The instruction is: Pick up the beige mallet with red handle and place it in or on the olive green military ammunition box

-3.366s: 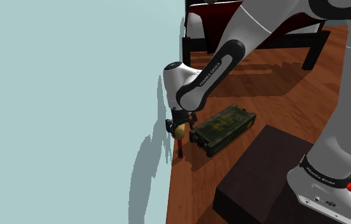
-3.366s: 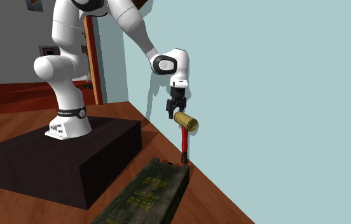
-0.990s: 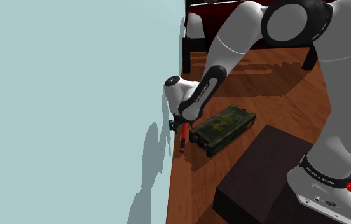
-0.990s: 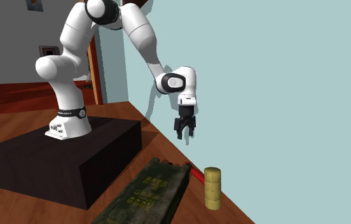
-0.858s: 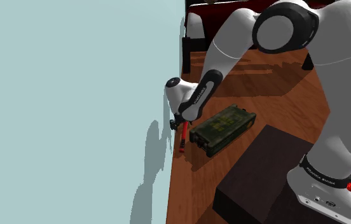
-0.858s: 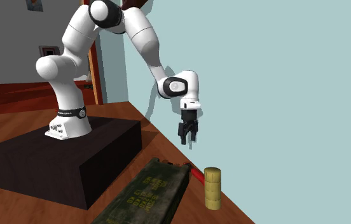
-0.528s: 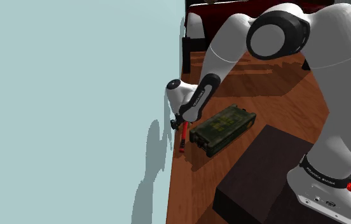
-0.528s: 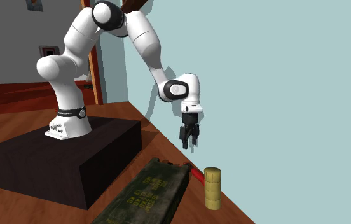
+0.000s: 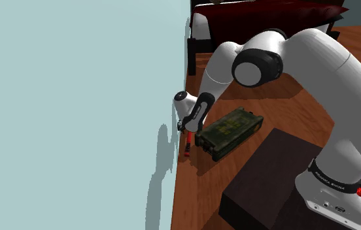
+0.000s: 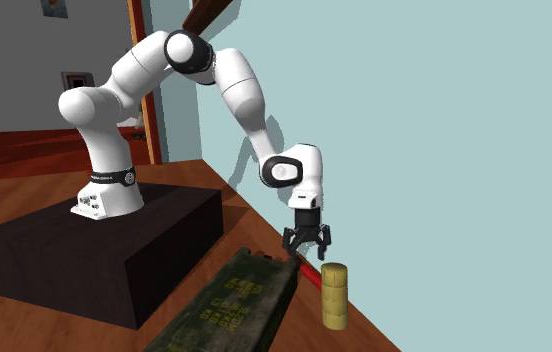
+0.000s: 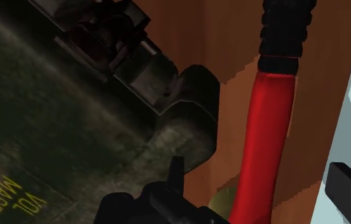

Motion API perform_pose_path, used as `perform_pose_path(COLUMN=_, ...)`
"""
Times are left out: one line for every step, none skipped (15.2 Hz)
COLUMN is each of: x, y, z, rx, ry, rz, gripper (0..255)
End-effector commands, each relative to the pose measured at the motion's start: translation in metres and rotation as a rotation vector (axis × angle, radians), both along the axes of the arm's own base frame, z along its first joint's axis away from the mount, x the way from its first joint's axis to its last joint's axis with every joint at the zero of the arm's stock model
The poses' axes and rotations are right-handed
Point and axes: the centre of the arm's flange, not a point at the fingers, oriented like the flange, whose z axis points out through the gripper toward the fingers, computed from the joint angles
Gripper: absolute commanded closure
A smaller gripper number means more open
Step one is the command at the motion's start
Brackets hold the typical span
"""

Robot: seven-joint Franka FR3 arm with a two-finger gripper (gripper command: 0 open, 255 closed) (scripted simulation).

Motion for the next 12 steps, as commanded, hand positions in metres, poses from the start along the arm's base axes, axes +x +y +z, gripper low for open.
perform_pose_path(x=0.007, y=0.001, z=-0.016, rx=0.021, ry=-0.055, rz=-0.029, gripper=0)
perform_pose_path(x=0.007, y=-0.001, z=-0.021, rx=0.021, ry=-0.055, rz=-0.029, gripper=0)
perform_pose_path(x=0.008, y=-0.002, z=-0.026, rx=0.021, ry=-0.055, rz=-0.029, gripper=0)
perform_pose_path(x=0.008, y=-0.003, z=-0.031, rx=0.021, ry=-0.055, rz=-0.029, gripper=0)
perform_pose_path(x=0.009, y=-0.004, z=-0.037, rx=0.021, ry=-0.055, rz=-0.029, gripper=0)
perform_pose_path(x=0.01, y=-0.006, z=-0.042, rx=0.021, ry=-0.055, rz=-0.029, gripper=0)
perform_pose_path(x=0.01, y=-0.007, z=-0.045, rx=0.021, ry=-0.055, rz=-0.029, gripper=0)
perform_pose_path(x=0.01, y=-0.007, z=-0.045, rx=0.021, ry=-0.055, rz=-0.029, gripper=0)
perform_pose_path(x=0.01, y=-0.007, z=-0.045, rx=0.021, ry=-0.055, rz=-0.029, gripper=0)
perform_pose_path(x=0.01, y=-0.007, z=-0.045, rx=0.021, ry=-0.055, rz=-0.029, gripper=0)
perform_pose_path(x=0.01, y=-0.007, z=-0.045, rx=0.021, ry=-0.055, rz=-0.029, gripper=0)
perform_pose_path(x=0.01, y=-0.007, z=-0.045, rx=0.021, ry=-0.055, rz=-0.029, gripper=0)
